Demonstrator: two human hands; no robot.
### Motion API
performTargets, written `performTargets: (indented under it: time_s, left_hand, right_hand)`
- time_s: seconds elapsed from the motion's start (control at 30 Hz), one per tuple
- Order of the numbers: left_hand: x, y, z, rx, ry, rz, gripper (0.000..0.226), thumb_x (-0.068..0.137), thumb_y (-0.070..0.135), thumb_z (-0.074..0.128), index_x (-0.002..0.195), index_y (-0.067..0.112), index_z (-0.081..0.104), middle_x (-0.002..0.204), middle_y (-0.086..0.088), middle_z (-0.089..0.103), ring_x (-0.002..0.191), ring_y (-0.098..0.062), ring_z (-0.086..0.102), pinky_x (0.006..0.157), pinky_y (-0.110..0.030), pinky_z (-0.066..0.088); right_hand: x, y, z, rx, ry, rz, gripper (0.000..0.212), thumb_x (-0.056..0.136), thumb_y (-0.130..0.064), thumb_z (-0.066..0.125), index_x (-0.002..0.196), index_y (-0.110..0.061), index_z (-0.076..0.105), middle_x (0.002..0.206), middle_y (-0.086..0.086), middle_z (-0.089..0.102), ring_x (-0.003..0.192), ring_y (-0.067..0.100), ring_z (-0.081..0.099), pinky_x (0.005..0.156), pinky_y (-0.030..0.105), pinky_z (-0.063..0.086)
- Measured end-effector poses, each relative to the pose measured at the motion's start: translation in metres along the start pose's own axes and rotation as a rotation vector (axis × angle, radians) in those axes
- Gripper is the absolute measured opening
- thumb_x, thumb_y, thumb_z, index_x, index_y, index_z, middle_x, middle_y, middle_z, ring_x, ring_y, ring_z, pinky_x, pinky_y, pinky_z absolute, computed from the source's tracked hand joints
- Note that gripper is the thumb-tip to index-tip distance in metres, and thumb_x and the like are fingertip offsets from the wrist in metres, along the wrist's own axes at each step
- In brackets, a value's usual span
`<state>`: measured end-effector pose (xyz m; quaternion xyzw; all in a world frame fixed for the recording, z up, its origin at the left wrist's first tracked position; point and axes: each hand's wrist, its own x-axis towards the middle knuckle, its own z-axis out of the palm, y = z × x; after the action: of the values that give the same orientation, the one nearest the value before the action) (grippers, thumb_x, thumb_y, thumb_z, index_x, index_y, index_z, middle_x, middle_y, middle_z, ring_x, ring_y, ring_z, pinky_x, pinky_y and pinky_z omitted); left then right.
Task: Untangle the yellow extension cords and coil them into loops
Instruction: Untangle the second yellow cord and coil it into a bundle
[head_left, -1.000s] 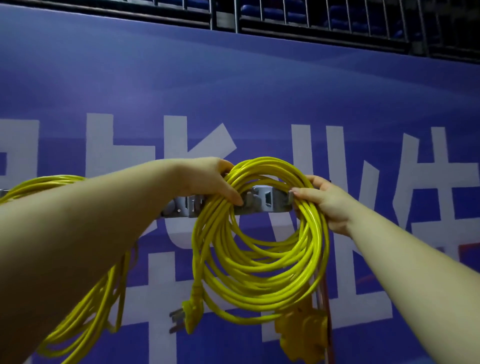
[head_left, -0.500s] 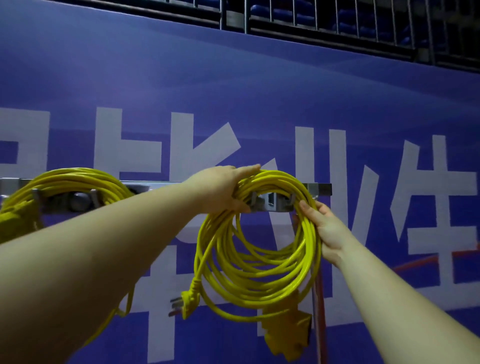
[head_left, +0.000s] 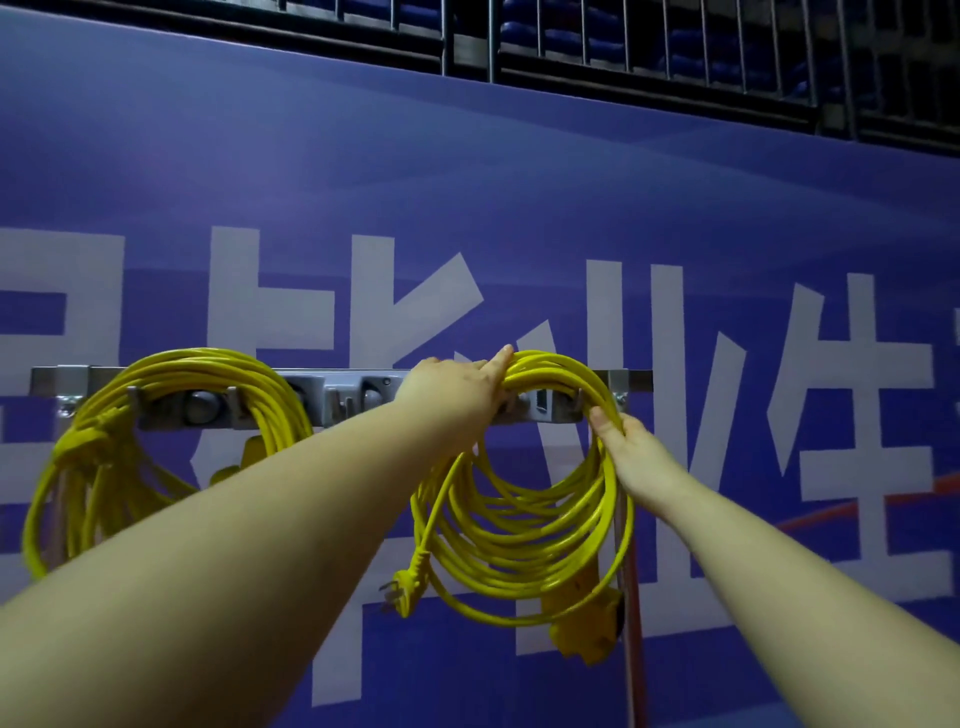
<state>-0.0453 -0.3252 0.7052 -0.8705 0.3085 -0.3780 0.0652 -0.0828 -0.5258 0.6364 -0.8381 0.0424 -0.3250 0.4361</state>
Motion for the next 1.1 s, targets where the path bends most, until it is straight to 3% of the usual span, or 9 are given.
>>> performTargets:
  time_s: [0.07, 0.17, 0.3, 0.47, 0.57, 0.7, 0.83, 1.0, 1.1]
  left_hand:
    - [0.0, -0.001, 0.007, -0.169, 0.026, -0.06, 0.058, 0.102, 0.032, 0.03, 0.151, 0.027, -0.001, 0.131, -0.01, 0.055, 0.109, -0.028, 0.057, 0.09, -0.041, 0.047]
    - [-0.003, -0.003, 0.009, -0.326, 0.11, -0.087, 0.055, 0.101, 0.037, 0.03, 0.149, 0.037, 0.003, 0.123, -0.01, 0.061, 0.105, -0.027, 0.059, 0.085, -0.042, 0.051]
    - [-0.006, -0.003, 0.006, -0.273, 0.198, 0.04, 0.052, 0.102, 0.031, 0.03, 0.148, 0.039, 0.008, 0.151, 0.002, 0.034, 0.131, -0.023, 0.043, 0.096, -0.034, 0.042]
    - [-0.005, -0.008, 0.006, -0.229, 0.23, 0.036, 0.051, 0.102, 0.037, 0.024, 0.148, 0.04, 0.001, 0.133, -0.001, 0.055, 0.11, -0.02, 0.058, 0.084, -0.032, 0.048]
    - [-0.005, -0.008, 0.003, -0.173, 0.215, 0.112, 0.06, 0.1, 0.036, 0.029, 0.147, 0.037, -0.008, 0.149, 0.001, 0.037, 0.121, -0.022, 0.053, 0.085, -0.031, 0.048]
    - [0.002, -0.011, 0.01, -0.156, 0.216, 0.1, 0.051, 0.101, 0.041, 0.02, 0.149, 0.036, 0.003, 0.152, 0.006, 0.032, 0.127, -0.019, 0.046, 0.09, -0.033, 0.046]
    - [0.012, -0.02, 0.012, -0.175, 0.138, 0.091, 0.056, 0.099, 0.048, 0.023, 0.151, 0.03, 0.01, 0.159, 0.006, 0.011, 0.141, -0.02, 0.024, 0.11, -0.036, 0.028]
    - [0.019, -0.024, 0.007, -0.392, -0.014, 0.063, 0.051, 0.098, 0.049, 0.028, 0.141, 0.024, 0.04, 0.145, 0.001, 0.043, 0.13, -0.02, 0.041, 0.103, -0.036, 0.036]
    - [0.017, -0.022, 0.008, -0.406, -0.018, 0.045, 0.054, 0.098, 0.049, 0.029, 0.146, 0.026, 0.03, 0.143, -0.001, 0.045, 0.129, -0.021, 0.042, 0.101, -0.034, 0.035]
  right_hand:
    - [-0.001, -0.005, -0.007, -0.047, 0.024, -0.024, 0.071, 0.085, -0.067, 0.024, 0.131, -0.017, 0.047, 0.091, 0.002, 0.063, 0.101, 0.024, 0.059, 0.091, 0.037, 0.044]
    - [0.003, -0.009, -0.015, 0.072, 0.05, -0.044, 0.065, 0.089, -0.061, 0.033, 0.139, -0.021, 0.043, 0.107, 0.005, 0.064, 0.112, 0.025, 0.056, 0.092, 0.034, 0.042]
    - [0.01, -0.019, -0.014, 0.316, 0.103, -0.067, 0.046, 0.091, -0.043, 0.05, 0.134, -0.024, 0.05, 0.123, 0.006, 0.062, 0.112, 0.025, 0.057, 0.086, 0.033, 0.051]
    - [0.024, -0.03, -0.009, 0.349, 0.247, -0.094, 0.039, 0.09, -0.037, 0.055, 0.121, -0.014, 0.061, 0.104, -0.001, 0.063, 0.098, 0.016, 0.056, 0.079, 0.029, 0.046]
    - [0.037, -0.037, -0.011, 0.373, 0.246, -0.085, 0.036, 0.087, -0.037, 0.061, 0.114, -0.014, 0.066, 0.104, 0.001, 0.067, 0.096, 0.018, 0.06, 0.08, 0.032, 0.051]
    - [0.052, -0.045, -0.011, 0.467, 0.211, -0.021, 0.03, 0.084, -0.029, 0.067, 0.108, -0.01, 0.068, 0.101, 0.008, 0.069, 0.085, 0.02, 0.065, 0.068, 0.028, 0.053]
    - [0.059, -0.058, -0.015, 0.558, 0.09, 0.025, 0.024, 0.085, -0.02, 0.065, 0.106, -0.008, 0.068, 0.099, 0.014, 0.069, 0.082, 0.025, 0.067, 0.066, 0.033, 0.057]
    - [0.065, -0.046, -0.014, 0.309, 0.179, -0.037, 0.018, 0.092, -0.023, 0.056, 0.102, -0.015, 0.068, 0.098, 0.009, 0.068, 0.09, 0.024, 0.064, 0.077, 0.039, 0.056]
    - [0.055, -0.033, -0.004, 0.231, 0.291, -0.073, 0.042, 0.097, -0.044, 0.038, 0.082, -0.015, 0.064, 0.071, 0.004, 0.059, 0.072, 0.019, 0.056, 0.063, 0.028, 0.044]
